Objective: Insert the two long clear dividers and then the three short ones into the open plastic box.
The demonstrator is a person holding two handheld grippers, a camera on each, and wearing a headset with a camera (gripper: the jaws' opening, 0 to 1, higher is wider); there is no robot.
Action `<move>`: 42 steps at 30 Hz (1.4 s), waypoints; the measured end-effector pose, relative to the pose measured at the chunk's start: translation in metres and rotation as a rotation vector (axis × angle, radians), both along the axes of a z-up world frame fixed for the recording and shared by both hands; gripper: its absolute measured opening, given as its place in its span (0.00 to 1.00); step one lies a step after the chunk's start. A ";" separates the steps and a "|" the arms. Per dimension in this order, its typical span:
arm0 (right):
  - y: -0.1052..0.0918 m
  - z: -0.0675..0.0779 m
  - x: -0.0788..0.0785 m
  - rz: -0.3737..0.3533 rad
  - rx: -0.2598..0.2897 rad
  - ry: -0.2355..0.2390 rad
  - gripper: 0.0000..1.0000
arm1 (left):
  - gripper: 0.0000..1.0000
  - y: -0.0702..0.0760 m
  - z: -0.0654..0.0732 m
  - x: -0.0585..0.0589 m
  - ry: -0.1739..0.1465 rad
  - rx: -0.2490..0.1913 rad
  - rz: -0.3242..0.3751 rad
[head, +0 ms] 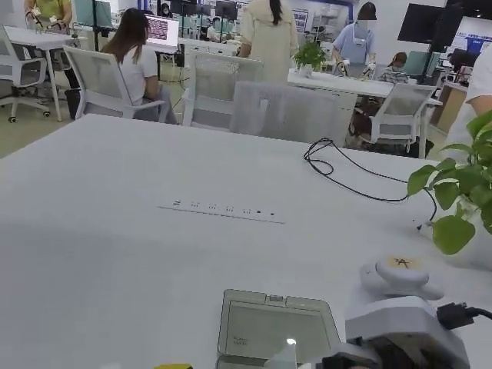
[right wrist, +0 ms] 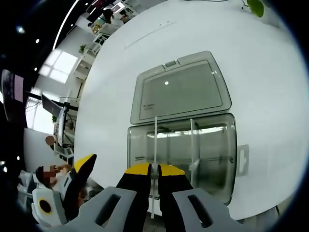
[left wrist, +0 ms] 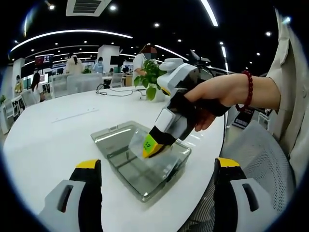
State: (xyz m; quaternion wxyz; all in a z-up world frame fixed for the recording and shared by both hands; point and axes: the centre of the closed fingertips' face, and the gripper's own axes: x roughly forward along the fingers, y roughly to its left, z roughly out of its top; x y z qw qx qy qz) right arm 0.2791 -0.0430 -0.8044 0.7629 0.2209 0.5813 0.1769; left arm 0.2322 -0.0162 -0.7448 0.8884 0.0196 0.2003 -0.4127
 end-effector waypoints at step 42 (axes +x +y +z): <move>0.006 -0.019 0.000 0.342 -0.337 -0.079 0.07 | 0.93 0.004 -0.007 0.005 0.045 -0.017 0.027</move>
